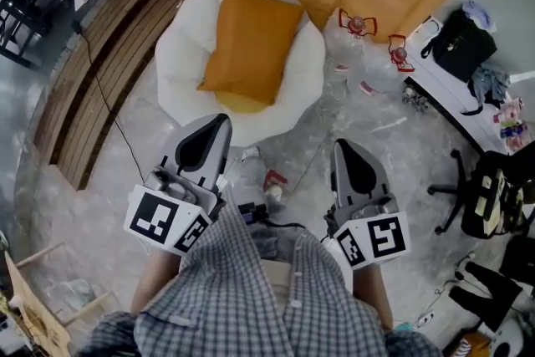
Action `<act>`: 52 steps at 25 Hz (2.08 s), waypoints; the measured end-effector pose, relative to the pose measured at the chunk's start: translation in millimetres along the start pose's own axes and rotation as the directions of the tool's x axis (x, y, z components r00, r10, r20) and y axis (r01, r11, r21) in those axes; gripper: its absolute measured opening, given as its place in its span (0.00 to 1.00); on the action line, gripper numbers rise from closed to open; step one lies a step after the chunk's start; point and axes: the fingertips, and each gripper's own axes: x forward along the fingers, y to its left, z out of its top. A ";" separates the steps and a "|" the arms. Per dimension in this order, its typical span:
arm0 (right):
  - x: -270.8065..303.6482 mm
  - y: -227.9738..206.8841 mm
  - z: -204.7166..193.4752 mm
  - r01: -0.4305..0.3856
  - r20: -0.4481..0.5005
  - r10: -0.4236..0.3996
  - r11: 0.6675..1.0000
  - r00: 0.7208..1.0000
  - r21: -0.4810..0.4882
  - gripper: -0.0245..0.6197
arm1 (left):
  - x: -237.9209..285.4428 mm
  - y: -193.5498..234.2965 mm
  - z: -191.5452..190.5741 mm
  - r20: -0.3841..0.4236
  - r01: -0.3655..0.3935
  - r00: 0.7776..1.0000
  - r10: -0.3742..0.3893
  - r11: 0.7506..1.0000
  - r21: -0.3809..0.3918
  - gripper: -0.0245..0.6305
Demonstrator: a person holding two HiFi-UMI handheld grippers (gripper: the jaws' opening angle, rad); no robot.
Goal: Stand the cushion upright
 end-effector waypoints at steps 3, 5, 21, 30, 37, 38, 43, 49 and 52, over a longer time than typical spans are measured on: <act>8.7 -16.5 3.5 0.041 -0.008 -0.041 0.999 0.999 -0.005 0.05 | 25.5 5.8 3.6 0.003 0.032 0.999 -0.032 0.999 -0.015 0.05; 19.5 -27.6 8.9 0.057 -0.012 -0.057 0.998 0.998 -0.006 0.05 | 43.2 11.5 9.2 0.013 0.051 0.999 -0.050 0.998 -0.042 0.05; 181.3 -34.1 58.7 -0.008 0.008 0.008 1.000 1.000 -0.027 0.05 | 126.3 139.4 46.7 0.022 0.014 1.000 -0.013 1.000 -0.014 0.05; 235.8 -25.6 33.3 -0.049 -0.089 0.048 0.999 0.995 -0.008 0.05 | 148.2 206.3 30.4 -0.024 -0.034 0.999 0.033 0.999 -0.032 0.05; 284.7 -53.1 18.3 -0.104 -0.114 0.103 0.995 0.988 -0.005 0.05 | 180.2 223.7 2.9 -0.082 -0.086 0.993 0.079 0.994 -0.073 0.05; 294.1 -60.1 16.9 -0.115 -0.110 0.113 0.993 0.987 -0.008 0.05 | 186.6 226.3 -0.1 -0.085 -0.096 0.992 0.089 0.993 -0.075 0.05; 340.6 -98.2 4.2 -0.167 -0.145 0.162 0.986 0.976 -0.020 0.05 | 221.7 244.3 -25.3 -0.123 -0.161 0.982 0.146 0.980 -0.118 0.05; 403.1 -162.6 -28.2 -0.223 -0.214 0.210 0.974 0.954 -0.039 0.05 | 289.7 270.8 -56.5 -0.178 -0.233 0.962 0.209 0.964 -0.131 0.05; 430.3 -202.2 -52.4 -0.221 -0.256 0.197 0.973 0.946 -0.067 0.05 | 322.6 280.1 -77.3 -0.209 -0.255 0.951 0.229 0.961 -0.109 0.05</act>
